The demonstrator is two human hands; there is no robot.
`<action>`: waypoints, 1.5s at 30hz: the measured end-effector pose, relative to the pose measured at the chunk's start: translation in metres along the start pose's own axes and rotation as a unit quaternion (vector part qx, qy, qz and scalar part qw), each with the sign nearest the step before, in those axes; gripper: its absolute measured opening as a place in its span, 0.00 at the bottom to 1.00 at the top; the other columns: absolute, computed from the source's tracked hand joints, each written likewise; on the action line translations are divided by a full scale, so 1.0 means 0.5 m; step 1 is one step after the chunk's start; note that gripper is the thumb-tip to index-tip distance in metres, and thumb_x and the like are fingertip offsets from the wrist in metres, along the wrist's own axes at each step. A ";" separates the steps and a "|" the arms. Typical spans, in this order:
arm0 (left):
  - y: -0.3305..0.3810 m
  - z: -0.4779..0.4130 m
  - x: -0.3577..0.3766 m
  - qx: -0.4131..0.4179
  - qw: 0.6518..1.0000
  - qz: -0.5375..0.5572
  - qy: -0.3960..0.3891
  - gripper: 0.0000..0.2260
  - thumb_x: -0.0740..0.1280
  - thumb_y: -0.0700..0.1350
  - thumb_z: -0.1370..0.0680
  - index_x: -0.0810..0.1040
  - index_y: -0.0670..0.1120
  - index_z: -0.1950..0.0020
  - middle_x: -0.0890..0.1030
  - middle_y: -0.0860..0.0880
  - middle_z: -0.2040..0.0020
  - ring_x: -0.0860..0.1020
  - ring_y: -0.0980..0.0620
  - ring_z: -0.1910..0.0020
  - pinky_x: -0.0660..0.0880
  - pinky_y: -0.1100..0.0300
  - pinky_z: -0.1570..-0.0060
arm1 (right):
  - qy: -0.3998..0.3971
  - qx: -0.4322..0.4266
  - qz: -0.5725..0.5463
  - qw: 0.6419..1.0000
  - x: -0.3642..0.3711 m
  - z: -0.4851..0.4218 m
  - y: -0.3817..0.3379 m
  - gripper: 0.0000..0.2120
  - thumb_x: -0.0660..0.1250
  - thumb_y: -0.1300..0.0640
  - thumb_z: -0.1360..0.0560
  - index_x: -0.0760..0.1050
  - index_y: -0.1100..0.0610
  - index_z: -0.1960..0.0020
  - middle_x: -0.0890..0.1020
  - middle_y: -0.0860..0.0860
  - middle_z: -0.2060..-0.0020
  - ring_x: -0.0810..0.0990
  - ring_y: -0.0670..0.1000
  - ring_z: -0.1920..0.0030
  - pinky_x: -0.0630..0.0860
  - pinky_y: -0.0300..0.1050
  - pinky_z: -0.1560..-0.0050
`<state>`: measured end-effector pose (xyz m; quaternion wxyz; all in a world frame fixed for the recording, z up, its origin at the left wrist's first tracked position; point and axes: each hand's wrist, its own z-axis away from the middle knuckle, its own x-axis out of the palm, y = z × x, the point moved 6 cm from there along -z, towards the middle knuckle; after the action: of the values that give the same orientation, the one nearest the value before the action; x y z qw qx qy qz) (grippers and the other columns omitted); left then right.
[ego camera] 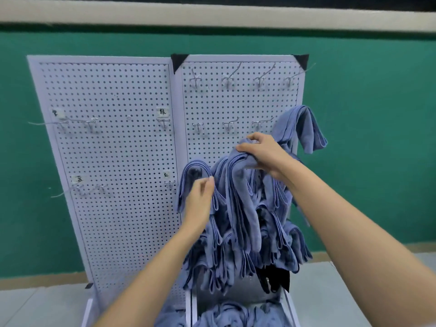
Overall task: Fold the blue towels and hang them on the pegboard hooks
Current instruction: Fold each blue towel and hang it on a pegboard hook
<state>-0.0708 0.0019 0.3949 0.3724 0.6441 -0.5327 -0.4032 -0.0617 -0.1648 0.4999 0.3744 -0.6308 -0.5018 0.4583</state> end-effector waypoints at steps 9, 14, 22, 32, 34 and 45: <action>0.033 -0.003 0.113 0.024 0.993 -0.106 0.047 0.31 0.72 0.47 0.25 0.60 0.52 0.27 0.68 0.53 0.29 0.72 0.54 0.37 0.73 0.61 0.46 | 0.047 -0.011 -0.123 0.991 -0.076 -0.015 -0.033 0.07 0.67 0.63 0.24 0.68 0.59 0.56 0.75 0.54 0.66 0.78 0.52 0.65 0.81 0.47 0.60; 0.044 -0.036 0.080 0.065 0.987 -0.109 0.096 0.13 0.65 0.39 0.21 0.75 0.48 0.37 0.80 0.52 0.48 0.75 0.63 0.60 0.72 0.69 0.63 | 0.080 -0.005 -0.137 0.987 -0.158 -0.008 0.010 0.03 0.64 0.63 0.23 0.70 0.60 0.51 0.75 0.59 0.59 0.76 0.52 0.64 0.80 0.42 0.63; 0.116 -0.085 0.046 0.126 0.954 -0.248 0.108 0.10 0.65 0.43 0.22 0.78 0.52 0.42 0.81 0.55 0.47 0.75 0.55 0.59 0.75 0.56 0.63 | 0.022 0.116 0.080 0.990 -0.189 0.014 0.175 0.08 0.67 0.61 0.24 0.74 0.62 0.47 0.78 0.54 0.56 0.77 0.52 0.60 0.79 0.46 0.55; 0.237 -0.114 0.128 0.138 0.938 -0.301 0.103 0.11 0.64 0.44 0.24 0.80 0.53 0.44 0.82 0.55 0.52 0.75 0.54 0.61 0.67 0.64 0.71 | 0.038 -0.071 0.147 0.986 -0.136 -0.002 0.050 0.14 0.58 0.56 0.20 0.73 0.54 0.36 0.79 0.53 0.46 0.76 0.53 0.53 0.73 0.45 0.50; 0.251 -0.119 0.143 0.132 0.942 -0.290 0.106 0.10 0.65 0.45 0.25 0.80 0.53 0.45 0.82 0.55 0.52 0.75 0.53 0.60 0.67 0.62 0.69 | 0.017 -0.088 0.170 0.981 -0.133 -0.003 0.048 0.17 0.63 0.50 0.22 0.72 0.53 0.34 0.77 0.48 0.43 0.75 0.47 0.46 0.72 0.40 0.49; 0.275 -0.145 0.221 0.134 0.964 -0.227 0.024 0.11 0.67 0.41 0.28 0.82 0.52 0.49 0.83 0.55 0.54 0.80 0.52 0.54 0.74 0.60 0.61 | 0.185 -0.170 0.230 0.940 -0.225 -0.035 0.032 0.15 0.61 0.66 0.26 0.80 0.56 0.44 0.83 0.51 0.53 0.78 0.50 0.53 0.66 0.36 0.58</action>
<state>-0.0457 -0.1245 0.5350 0.1947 0.8016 -0.4125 -0.3864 -0.0489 -0.2783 0.5131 0.2321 -0.8570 -0.3353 0.3149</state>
